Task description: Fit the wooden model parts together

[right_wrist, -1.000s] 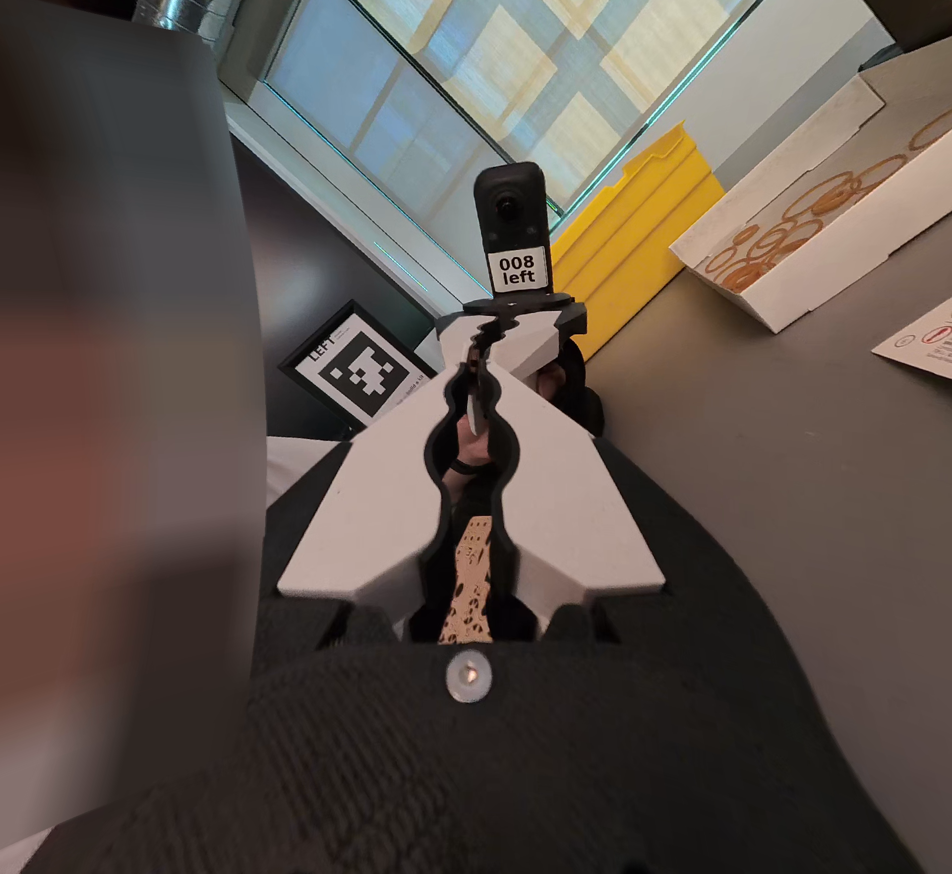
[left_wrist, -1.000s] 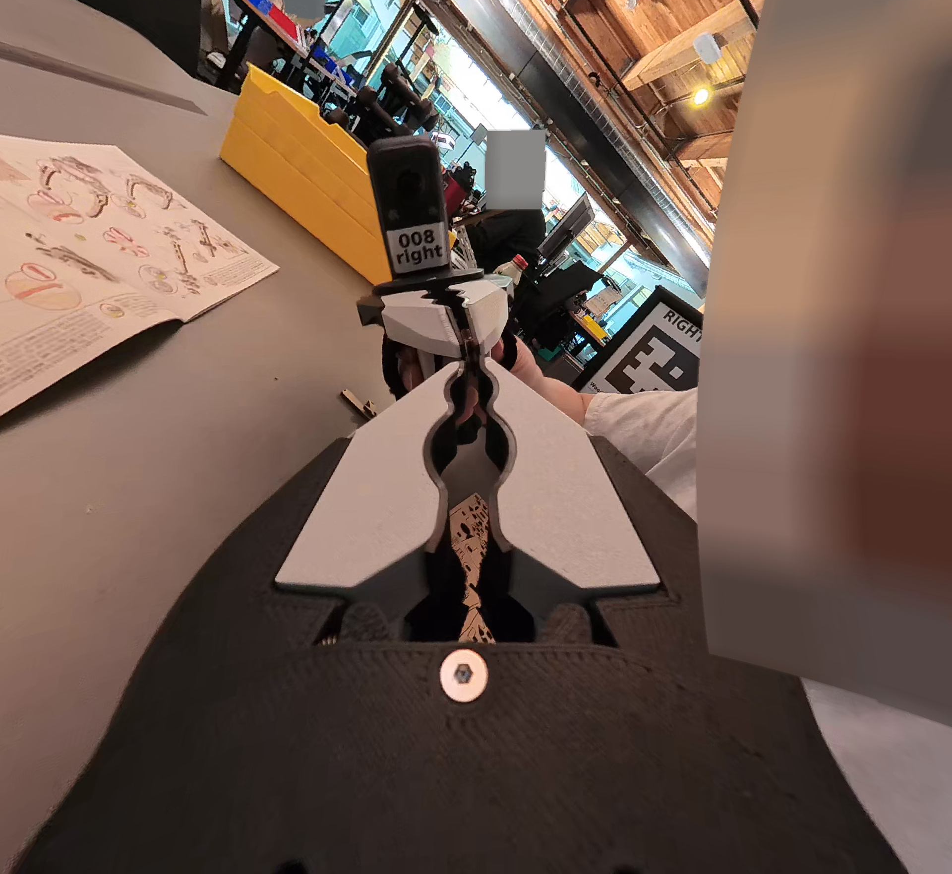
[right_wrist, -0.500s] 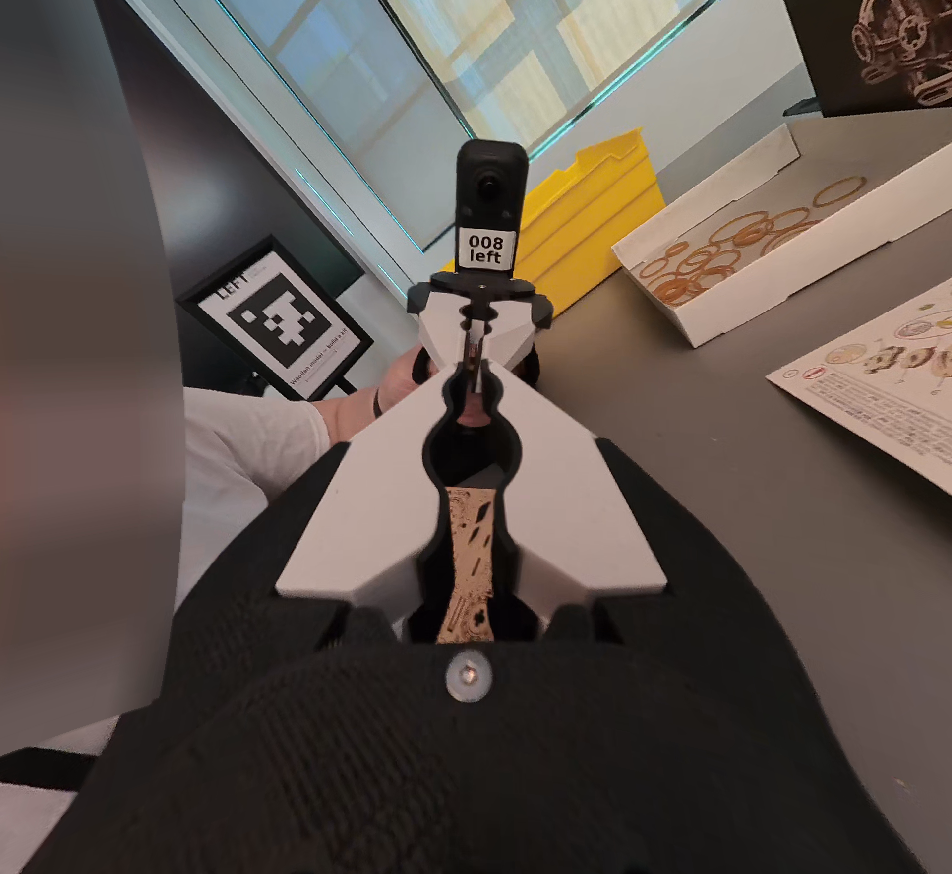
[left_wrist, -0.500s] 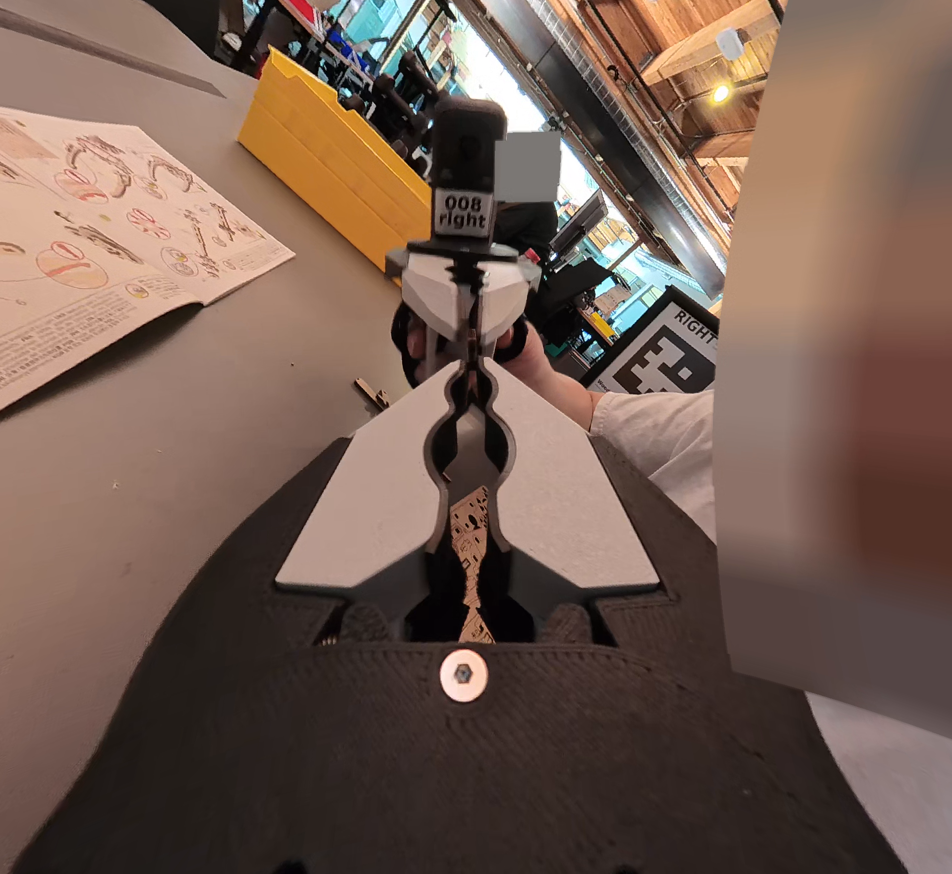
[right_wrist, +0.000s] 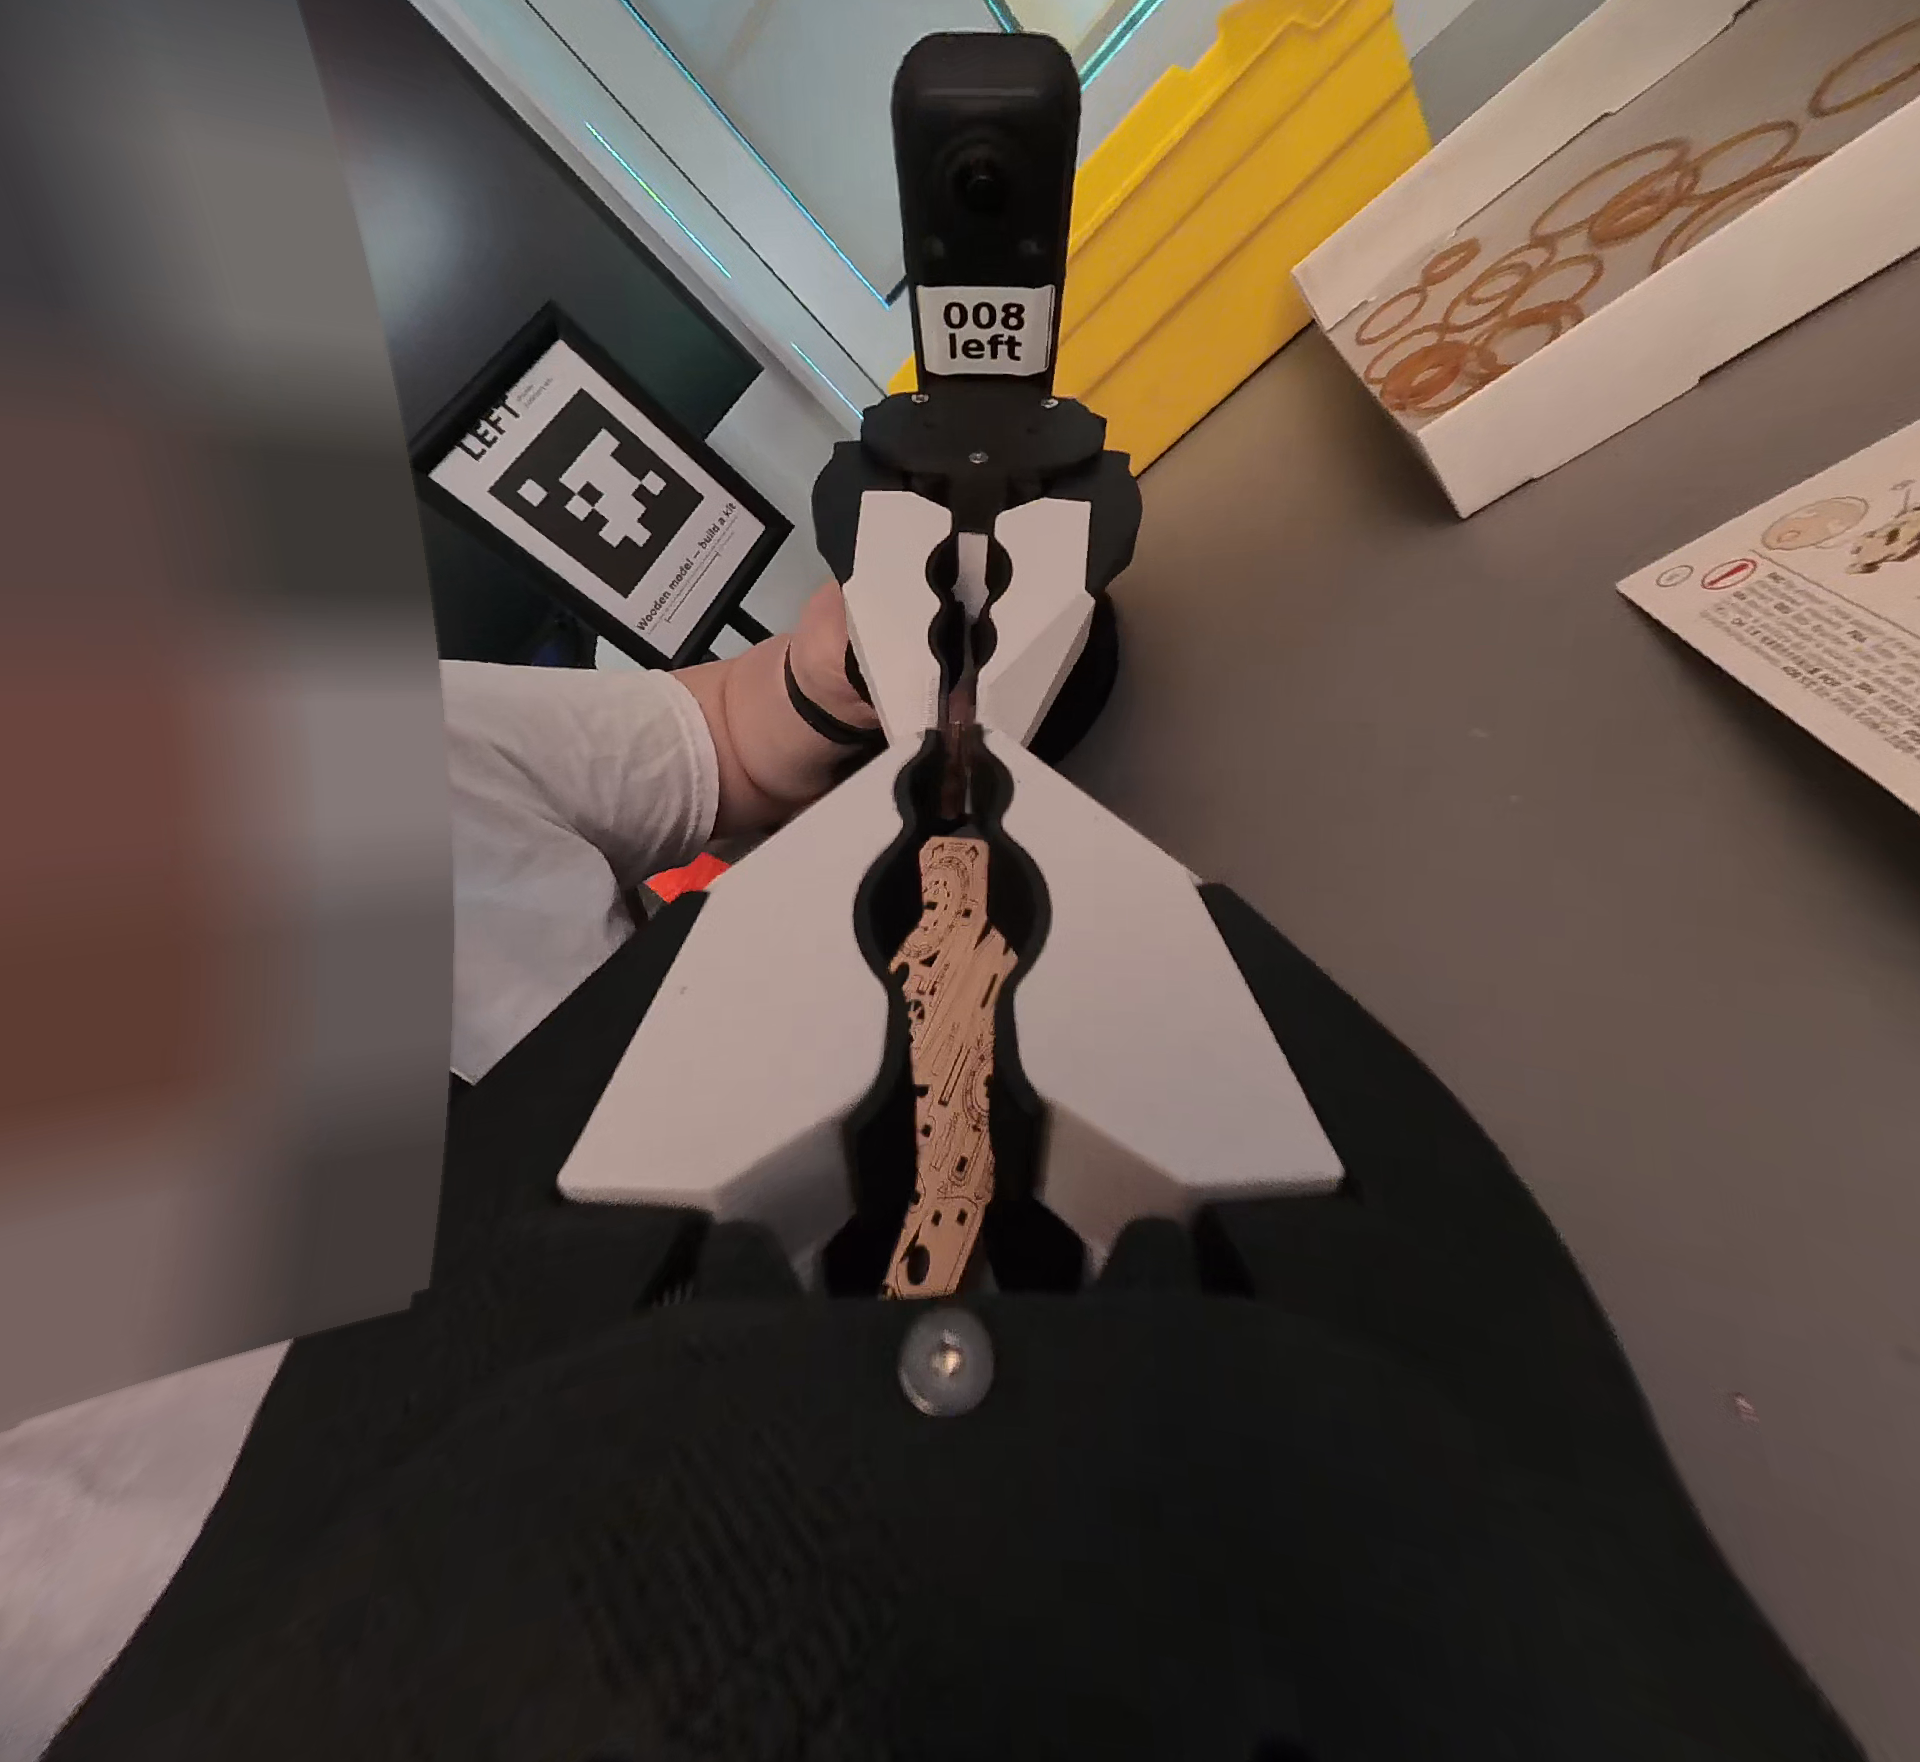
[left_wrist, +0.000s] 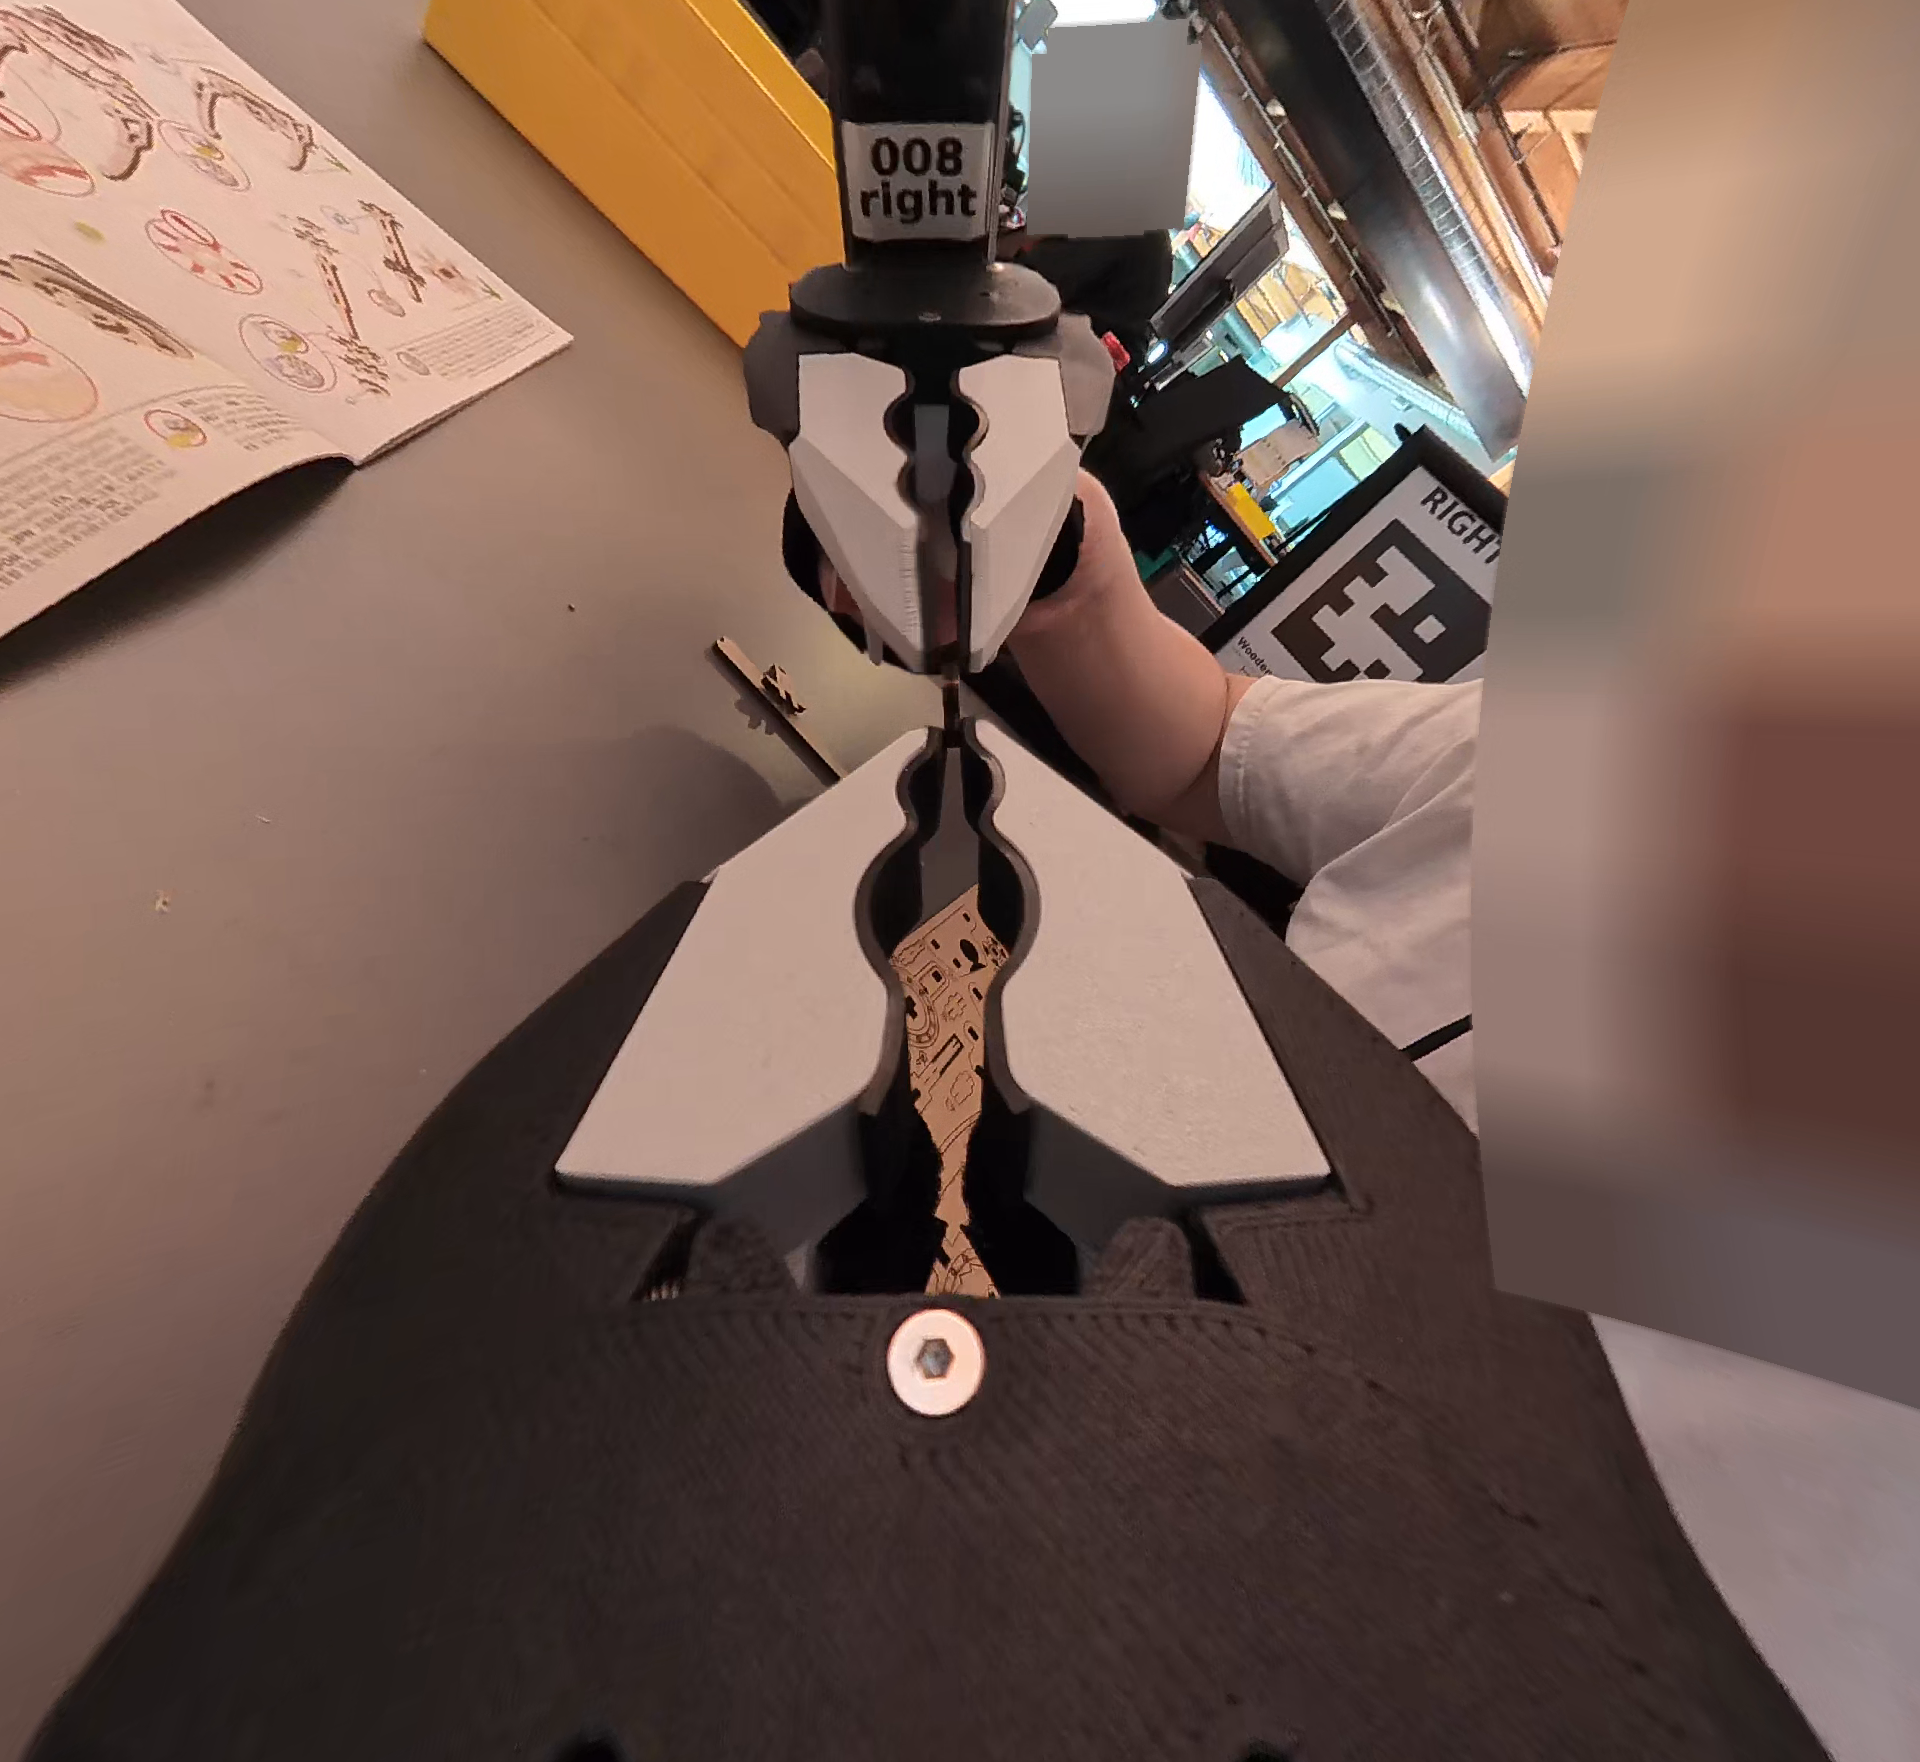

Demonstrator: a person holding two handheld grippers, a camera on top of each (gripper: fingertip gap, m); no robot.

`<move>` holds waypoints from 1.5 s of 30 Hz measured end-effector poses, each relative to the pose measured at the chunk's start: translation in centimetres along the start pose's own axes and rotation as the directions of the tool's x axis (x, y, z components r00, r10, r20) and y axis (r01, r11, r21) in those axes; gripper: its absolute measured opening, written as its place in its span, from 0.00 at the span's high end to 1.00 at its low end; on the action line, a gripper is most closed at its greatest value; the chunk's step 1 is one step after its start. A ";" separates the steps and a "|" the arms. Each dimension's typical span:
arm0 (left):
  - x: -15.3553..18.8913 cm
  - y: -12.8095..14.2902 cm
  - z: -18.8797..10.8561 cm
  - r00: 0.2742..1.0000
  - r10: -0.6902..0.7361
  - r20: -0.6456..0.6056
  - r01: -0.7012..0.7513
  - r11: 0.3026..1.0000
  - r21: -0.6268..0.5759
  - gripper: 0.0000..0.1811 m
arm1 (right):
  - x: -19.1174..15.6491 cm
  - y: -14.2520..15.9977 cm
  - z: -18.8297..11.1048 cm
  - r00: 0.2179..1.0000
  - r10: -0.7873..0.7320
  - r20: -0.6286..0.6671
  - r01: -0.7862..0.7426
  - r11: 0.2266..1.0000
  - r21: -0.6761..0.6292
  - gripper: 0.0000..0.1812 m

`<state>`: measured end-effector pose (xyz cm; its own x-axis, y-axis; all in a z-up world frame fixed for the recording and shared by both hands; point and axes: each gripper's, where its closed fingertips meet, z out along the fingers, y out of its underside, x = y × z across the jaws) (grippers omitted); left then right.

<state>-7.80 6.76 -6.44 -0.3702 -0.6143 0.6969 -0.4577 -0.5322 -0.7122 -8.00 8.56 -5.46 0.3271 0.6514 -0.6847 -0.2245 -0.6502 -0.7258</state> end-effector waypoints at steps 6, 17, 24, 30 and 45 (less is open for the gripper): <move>-0.1 0.3 0.2 1.000 0.002 0.006 -0.002 1.000 -0.021 1.00 | 0.2 0.6 0.1 0.999 0.041 0.008 -0.041 0.998 -0.041 0.95; 0.1 -0.7 -0.3 1.000 0.016 0.000 -0.016 0.999 0.040 0.98 | 0.1 -0.8 -0.5 0.998 0.066 0.026 -0.067 0.995 0.070 1.00; 0.3 -2.8 -1.6 0.999 -0.009 -0.042 0.016 0.982 0.187 0.97 | 0.1 -2.1 -0.5 0.993 0.097 0.072 -0.110 0.973 0.204 0.99; 0.0 -2.9 -1.7 0.999 -0.029 -0.034 0.035 0.979 0.200 0.96 | 0.2 -2.3 -0.3 0.992 0.096 0.077 -0.111 0.965 0.238 0.99; 0.1 -2.7 -1.4 0.998 -0.039 -0.053 0.050 0.976 0.212 0.95 | 0.1 -2.2 0.2 0.995 0.074 0.068 -0.088 0.966 0.244 0.99</move>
<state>-7.69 8.97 -4.31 -0.3940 -0.5612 0.7279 -0.2937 -0.6735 -0.6783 -7.63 10.13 -3.96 0.2464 0.6267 -0.7393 -0.4696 -0.5900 -0.6568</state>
